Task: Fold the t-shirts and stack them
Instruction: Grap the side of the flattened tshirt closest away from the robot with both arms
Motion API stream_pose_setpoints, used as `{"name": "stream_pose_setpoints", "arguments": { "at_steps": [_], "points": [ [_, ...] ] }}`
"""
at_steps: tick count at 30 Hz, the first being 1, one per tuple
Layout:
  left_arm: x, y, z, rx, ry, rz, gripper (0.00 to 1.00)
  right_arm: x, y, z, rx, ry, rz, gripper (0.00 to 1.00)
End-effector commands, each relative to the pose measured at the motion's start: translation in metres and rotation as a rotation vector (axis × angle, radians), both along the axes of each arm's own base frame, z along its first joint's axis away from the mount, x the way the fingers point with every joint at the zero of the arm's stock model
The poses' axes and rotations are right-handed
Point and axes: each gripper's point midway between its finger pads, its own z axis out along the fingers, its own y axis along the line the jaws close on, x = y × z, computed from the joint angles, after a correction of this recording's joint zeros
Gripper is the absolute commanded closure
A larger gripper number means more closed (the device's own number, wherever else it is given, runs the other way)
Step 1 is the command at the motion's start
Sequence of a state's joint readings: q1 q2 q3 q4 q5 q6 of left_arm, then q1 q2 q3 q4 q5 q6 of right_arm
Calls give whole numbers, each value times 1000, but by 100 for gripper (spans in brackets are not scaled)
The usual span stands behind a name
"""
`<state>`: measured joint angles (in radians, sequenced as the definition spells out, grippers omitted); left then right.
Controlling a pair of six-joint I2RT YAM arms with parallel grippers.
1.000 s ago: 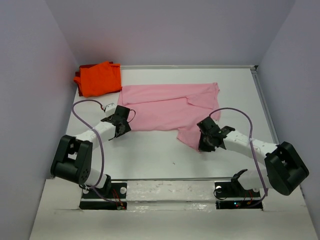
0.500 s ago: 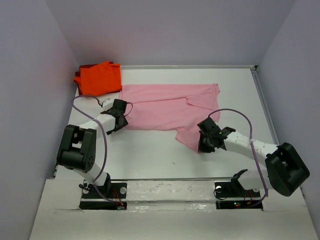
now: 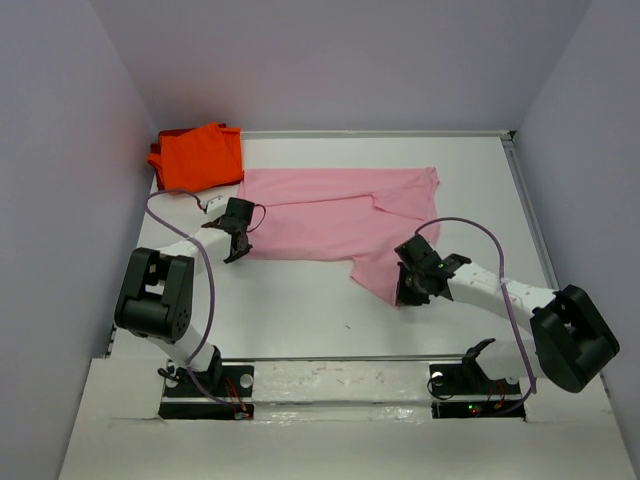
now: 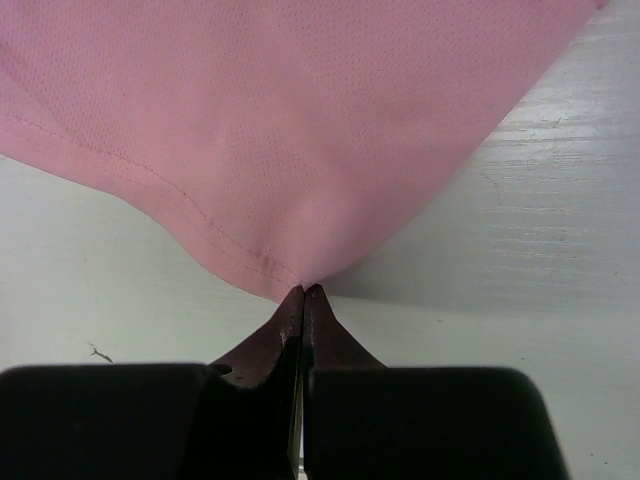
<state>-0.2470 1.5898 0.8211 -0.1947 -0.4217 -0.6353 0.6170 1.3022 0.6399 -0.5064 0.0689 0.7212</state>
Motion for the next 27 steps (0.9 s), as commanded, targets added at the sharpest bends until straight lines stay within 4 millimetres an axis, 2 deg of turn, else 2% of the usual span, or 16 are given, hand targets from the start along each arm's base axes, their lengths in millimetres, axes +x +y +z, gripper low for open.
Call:
{"name": "stream_pose_setpoints", "arguments": {
  "at_steps": [1,2,6,8,16,24,27],
  "points": [
    [6,4,12,12,-35,14,66,9,11,9,34,-44,30,100],
    [5,5,13,18,-33,14,56,9,11,9,31,-42,31,100],
    [4,8,29,24,-66,28,41,8,10,7,30,-40,35,100],
    [4,10,35,30,-76,35,39,7,10,7,31,-38,36,100],
    [7,21,49,54,-95,66,37,5,10,6,43,-39,38,100],
    [2,24,30,47,-48,78,37,2,11,1,50,-27,42,100],
    [3,25,30,39,-57,83,39,1,11,1,49,-25,46,100]
  ]
}}
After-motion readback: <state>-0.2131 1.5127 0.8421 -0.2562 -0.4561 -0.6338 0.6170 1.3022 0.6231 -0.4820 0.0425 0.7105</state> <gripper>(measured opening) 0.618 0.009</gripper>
